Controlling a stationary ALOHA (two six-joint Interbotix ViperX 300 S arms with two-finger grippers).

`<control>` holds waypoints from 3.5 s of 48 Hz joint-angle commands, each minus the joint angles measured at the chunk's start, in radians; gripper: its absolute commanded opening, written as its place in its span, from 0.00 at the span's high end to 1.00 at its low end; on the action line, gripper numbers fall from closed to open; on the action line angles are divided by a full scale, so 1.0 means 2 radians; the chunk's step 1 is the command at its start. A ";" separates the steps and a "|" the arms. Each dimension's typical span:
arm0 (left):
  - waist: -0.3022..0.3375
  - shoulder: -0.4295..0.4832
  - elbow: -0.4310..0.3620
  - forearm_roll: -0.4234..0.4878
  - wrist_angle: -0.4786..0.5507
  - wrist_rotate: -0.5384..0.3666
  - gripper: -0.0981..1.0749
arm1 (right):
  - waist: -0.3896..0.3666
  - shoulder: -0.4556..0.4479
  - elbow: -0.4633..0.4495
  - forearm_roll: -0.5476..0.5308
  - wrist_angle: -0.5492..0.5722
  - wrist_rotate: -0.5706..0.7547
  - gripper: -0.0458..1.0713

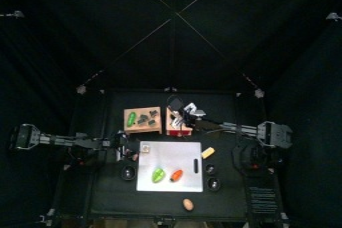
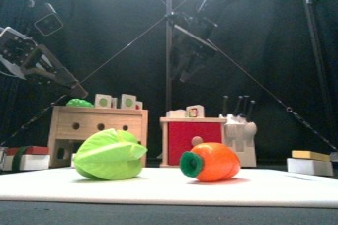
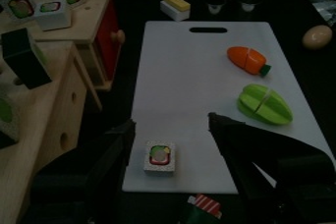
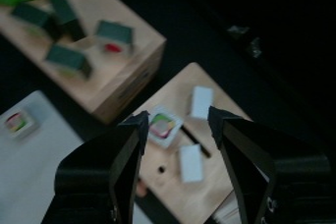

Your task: Reorient carrot for cutting

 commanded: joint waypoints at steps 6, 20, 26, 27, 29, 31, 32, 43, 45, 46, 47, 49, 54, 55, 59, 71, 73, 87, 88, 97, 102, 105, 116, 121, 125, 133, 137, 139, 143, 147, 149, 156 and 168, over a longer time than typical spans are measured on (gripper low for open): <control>-0.002 0.000 -0.007 -0.004 -0.002 0.000 0.11 | 0.106 0.003 0.041 0.005 0.002 -0.006 0.19; -0.002 0.000 -0.006 -0.004 -0.002 0.000 0.11 | 0.207 0.078 0.034 0.027 0.018 -0.007 0.19; -0.002 0.000 -0.006 -0.004 -0.002 0.000 0.11 | 0.216 0.125 0.009 0.072 0.019 -0.018 0.19; -0.002 0.001 -0.006 -0.004 -0.002 0.000 0.11 | 0.217 0.130 0.005 0.076 0.019 -0.028 0.19; -0.002 0.000 -0.006 -0.004 -0.002 0.000 0.11 | 0.216 0.138 -0.001 0.084 0.018 -0.046 0.19; -0.002 0.000 -0.006 -0.004 -0.002 0.000 0.11 | 0.216 0.144 -0.007 0.090 0.019 -0.063 0.19; -0.002 0.000 -0.005 -0.004 -0.002 0.000 0.11 | 0.214 0.148 -0.010 0.096 0.019 -0.074 0.19; -0.002 0.000 -0.005 -0.004 -0.002 0.000 0.11 | 0.202 0.168 -0.005 0.107 0.014 -0.097 0.19; -0.002 0.000 -0.005 -0.004 -0.002 0.000 0.11 | 0.199 0.170 0.000 0.105 0.009 -0.097 0.19; -0.002 0.000 -0.005 -0.004 -0.002 0.000 0.11 | 0.196 0.170 0.002 0.106 0.007 -0.097 0.19; -0.002 0.000 -0.005 -0.004 -0.002 0.000 0.11 | 0.194 0.171 0.003 0.106 0.003 -0.097 0.19; -0.002 0.001 -0.005 -0.004 -0.002 0.000 0.11 | 0.192 0.171 0.006 0.107 -0.005 -0.097 0.20; -0.002 0.001 -0.005 -0.004 -0.002 0.000 0.11 | 0.186 0.171 0.009 0.109 -0.019 -0.096 0.20; -0.002 0.000 -0.005 -0.004 -0.002 0.000 0.11 | 0.185 0.171 0.010 0.110 -0.021 -0.096 0.20; -0.002 0.000 -0.005 -0.004 -0.002 0.000 0.11 | 0.183 0.172 0.012 0.111 -0.021 -0.096 0.20; -0.002 0.000 -0.005 -0.004 -0.002 0.000 0.11 | 0.179 0.170 0.011 0.117 -0.021 -0.090 0.37; -0.002 0.000 -0.005 -0.004 -0.002 0.000 0.11 | 0.175 0.165 0.007 0.117 -0.020 -0.087 0.41; -0.002 0.001 -0.005 -0.004 -0.002 0.000 0.11 | 0.129 0.130 -0.019 0.140 -0.021 -0.009 0.41; -0.002 0.000 -0.005 -0.005 -0.002 0.000 0.11 | 0.125 0.129 -0.017 0.139 -0.021 0.005 0.41; -0.002 0.000 -0.005 -0.005 -0.002 0.000 0.11 | 0.100 0.117 0.008 0.124 -0.057 0.127 0.41; -0.002 0.000 -0.005 -0.008 -0.002 0.000 0.11 | 0.090 0.110 0.030 0.114 -0.101 0.199 0.41; -0.002 0.000 -0.004 -0.009 -0.002 0.000 0.11 | 0.087 0.106 0.045 0.097 -0.130 0.239 0.42; -0.002 0.000 -0.004 -0.011 -0.002 0.000 0.11 | 0.074 0.097 0.096 0.061 -0.131 0.406 0.42; -0.002 0.000 -0.004 -0.013 -0.002 0.000 0.11 | 0.077 0.097 0.094 0.046 -0.055 0.493 0.41; -0.002 0.000 -0.004 -0.014 -0.002 0.000 0.11 | 0.084 0.099 0.079 0.025 -0.007 0.548 0.41; -0.005 0.000 -0.003 -0.015 -0.002 0.000 0.11 | 0.106 0.125 0.043 0.007 0.058 0.693 0.41; -0.007 0.000 -0.003 -0.015 -0.002 0.002 0.11 | 0.116 0.137 0.032 -0.008 0.077 0.739 0.41; -0.008 0.000 -0.003 -0.015 -0.001 0.002 0.11 | 0.118 0.140 0.028 -0.007 0.084 0.752 0.41; -0.008 0.000 0.001 -0.015 -0.001 0.002 0.11 | 0.123 0.152 0.012 -0.009 0.093 0.771 0.41; -0.008 0.000 0.001 -0.014 -0.001 0.002 0.11 | 0.128 0.174 -0.009 -0.006 0.098 0.790 0.40; -0.007 0.000 0.001 -0.013 -0.001 0.002 0.11 | 0.129 0.183 -0.017 -0.004 0.104 0.802 0.40; -0.007 0.000 0.004 -0.014 0.002 0.002 0.11 | 0.133 0.195 -0.019 0.007 0.093 0.852 0.37; -0.007 0.000 0.005 -0.014 0.003 0.002 0.11 | 0.142 0.206 -0.018 0.004 0.084 0.881 0.24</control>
